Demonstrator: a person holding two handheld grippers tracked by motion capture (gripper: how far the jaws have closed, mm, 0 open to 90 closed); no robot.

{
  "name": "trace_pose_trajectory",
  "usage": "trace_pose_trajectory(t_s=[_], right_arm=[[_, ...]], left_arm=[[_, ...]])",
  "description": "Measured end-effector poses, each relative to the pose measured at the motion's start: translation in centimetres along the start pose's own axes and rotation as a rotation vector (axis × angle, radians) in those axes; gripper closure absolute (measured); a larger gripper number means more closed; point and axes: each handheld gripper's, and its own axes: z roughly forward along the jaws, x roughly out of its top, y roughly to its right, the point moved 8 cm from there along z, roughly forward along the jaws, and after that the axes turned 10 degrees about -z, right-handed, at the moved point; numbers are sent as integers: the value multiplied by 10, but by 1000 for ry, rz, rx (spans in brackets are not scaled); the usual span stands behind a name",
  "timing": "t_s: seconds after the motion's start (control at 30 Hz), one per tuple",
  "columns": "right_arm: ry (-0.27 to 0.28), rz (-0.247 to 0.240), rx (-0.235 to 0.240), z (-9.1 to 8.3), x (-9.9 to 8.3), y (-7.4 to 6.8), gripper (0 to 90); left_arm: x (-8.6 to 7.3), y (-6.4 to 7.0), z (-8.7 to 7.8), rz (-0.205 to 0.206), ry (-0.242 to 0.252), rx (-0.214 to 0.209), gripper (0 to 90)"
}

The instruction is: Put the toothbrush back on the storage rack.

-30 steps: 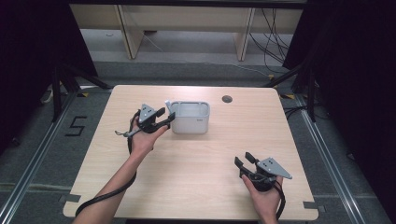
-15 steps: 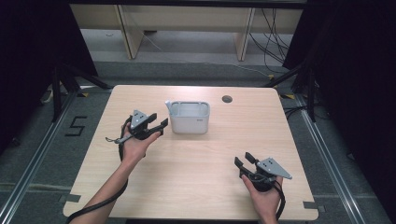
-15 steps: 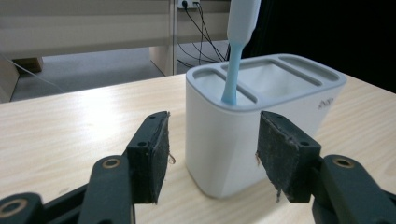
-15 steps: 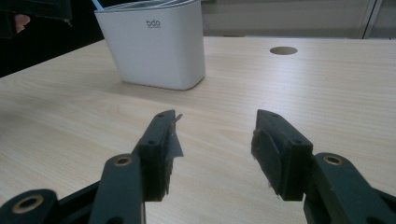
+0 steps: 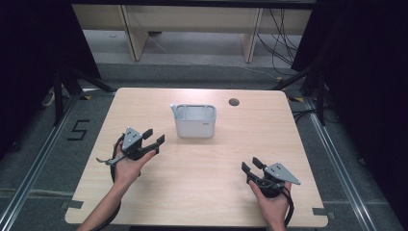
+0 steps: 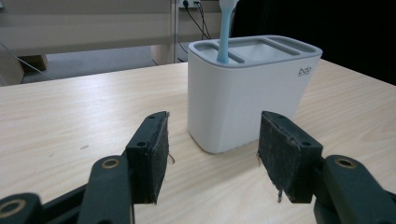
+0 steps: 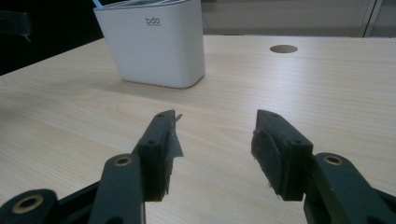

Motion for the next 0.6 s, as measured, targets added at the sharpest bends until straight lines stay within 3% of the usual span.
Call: trace_pose_trajectory(t_s=[0.13,0.2,0.37,0.4,0.6], right_arm=[[3,-5,0,0,0,0,496],[-2,21,6,0,0,-2,496],[-3,26,0,0,0,-2,496],[-5,-6,-4,0,0,1,496],[-22,-1,-10,0,-2,-1,496]], left_arm=[[-8,-2,-12,6,1,4,426],[-12,-3,-17,14,8,2,426],[-31,-6,-32,10,-14,18,425],[-34,-7,-34,7,-9,21,425],[-49,-14,-44,-7,15,29,417]])
